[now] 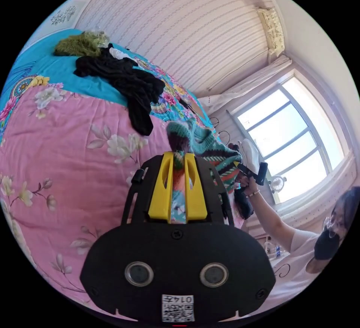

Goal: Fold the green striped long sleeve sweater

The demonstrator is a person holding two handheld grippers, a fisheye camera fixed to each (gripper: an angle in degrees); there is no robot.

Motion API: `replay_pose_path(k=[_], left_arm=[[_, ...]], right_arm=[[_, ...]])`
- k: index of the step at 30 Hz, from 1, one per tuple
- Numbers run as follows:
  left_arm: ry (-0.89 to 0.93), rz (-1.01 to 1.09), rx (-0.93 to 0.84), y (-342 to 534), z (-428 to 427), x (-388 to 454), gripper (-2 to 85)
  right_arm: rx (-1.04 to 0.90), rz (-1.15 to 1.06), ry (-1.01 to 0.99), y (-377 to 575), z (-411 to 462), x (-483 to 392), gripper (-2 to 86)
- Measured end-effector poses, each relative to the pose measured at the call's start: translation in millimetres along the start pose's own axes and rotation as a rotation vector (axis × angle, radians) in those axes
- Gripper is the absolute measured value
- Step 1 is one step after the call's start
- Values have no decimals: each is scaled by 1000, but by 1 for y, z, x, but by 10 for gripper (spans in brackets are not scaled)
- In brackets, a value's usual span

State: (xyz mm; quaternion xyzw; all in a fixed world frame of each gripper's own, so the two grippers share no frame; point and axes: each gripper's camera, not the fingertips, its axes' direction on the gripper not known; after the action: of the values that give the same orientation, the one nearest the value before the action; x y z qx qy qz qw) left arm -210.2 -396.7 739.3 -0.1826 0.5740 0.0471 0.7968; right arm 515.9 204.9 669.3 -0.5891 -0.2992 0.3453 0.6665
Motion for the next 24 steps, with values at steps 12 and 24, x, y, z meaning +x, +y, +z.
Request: replay_pose_path(k=[12,24], left_arm=[[48,-83,-128,201,-53,-28,56],[-159,-161,-4,306,-85,-4,79]], right_arm=[[-129,-8,38,207,-75,-24,84],[-74,284,48,277,-116,-28,124]])
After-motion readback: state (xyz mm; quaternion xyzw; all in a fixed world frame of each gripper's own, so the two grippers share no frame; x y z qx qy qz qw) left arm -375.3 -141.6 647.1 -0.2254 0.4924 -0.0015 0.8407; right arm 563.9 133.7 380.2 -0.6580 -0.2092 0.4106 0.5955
